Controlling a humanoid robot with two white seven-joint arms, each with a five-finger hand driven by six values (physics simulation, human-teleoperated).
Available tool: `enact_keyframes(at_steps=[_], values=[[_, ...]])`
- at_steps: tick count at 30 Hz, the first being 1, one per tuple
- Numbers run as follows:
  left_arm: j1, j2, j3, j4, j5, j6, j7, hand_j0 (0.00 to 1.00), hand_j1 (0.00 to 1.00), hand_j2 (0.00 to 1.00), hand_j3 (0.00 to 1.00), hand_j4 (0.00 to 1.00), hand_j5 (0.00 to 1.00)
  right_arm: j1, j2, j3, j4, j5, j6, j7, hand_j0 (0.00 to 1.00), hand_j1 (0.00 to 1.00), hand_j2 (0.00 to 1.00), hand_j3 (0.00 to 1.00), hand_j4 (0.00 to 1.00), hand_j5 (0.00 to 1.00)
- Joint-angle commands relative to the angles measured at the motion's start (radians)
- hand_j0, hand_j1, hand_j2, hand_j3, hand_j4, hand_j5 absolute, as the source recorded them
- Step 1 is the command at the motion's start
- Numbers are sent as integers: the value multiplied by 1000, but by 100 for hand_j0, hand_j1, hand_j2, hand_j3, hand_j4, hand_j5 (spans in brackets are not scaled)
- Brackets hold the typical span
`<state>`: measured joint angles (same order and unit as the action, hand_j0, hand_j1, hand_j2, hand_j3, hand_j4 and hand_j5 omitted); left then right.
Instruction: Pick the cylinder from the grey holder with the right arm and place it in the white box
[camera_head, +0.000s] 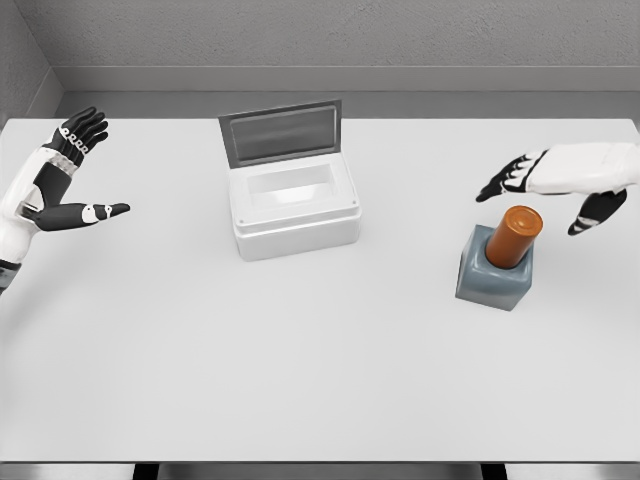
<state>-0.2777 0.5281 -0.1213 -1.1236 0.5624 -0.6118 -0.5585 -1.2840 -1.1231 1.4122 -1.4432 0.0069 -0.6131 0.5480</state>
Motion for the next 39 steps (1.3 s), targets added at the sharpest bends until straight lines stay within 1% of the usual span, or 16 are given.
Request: enact_keyframes(at_steps=[1,3,8,15,23,26,35,39], values=[[0,0,0,1,7,1,0,100,100,100,100,100,100,2,-11,-1,-22,-4,2,1,100,100,100,100,100,100],[-2,-2,0,12,7,1,0,100,100,100,100,100,100,2,-11,-1,-48,-4,2,0,100,100,100,100,100,100],[-2,0,2,13,7,1,0,100,100,100,100,100,100,0,-18,-4,-54,-4,2,0,100,100,100,100,100,100],[-2,3,2,13,7,1,0,100,100,100,100,100,100,2,-18,-2,-98,-4,2,-2,100,100,100,100,100,100],[-3,7,3,12,8,1,0,100,100,100,100,100,100,2,-34,-2,-118,-4,2,-2,100,100,100,100,100,100],[-3,7,2,7,7,1,0,100,100,100,100,100,100,3,-35,-2,-118,-4,2,-2,94,94,94,94,94,94],[0,10,-3,5,-6,1,0,100,100,100,100,100,100,20,-24,2,-118,-4,2,-2,91,91,91,91,91,91],[5,-5,-12,-13,-13,1,0,100,100,100,100,100,100,28,-23,2,-118,-4,2,0,85,85,85,85,85,85]])
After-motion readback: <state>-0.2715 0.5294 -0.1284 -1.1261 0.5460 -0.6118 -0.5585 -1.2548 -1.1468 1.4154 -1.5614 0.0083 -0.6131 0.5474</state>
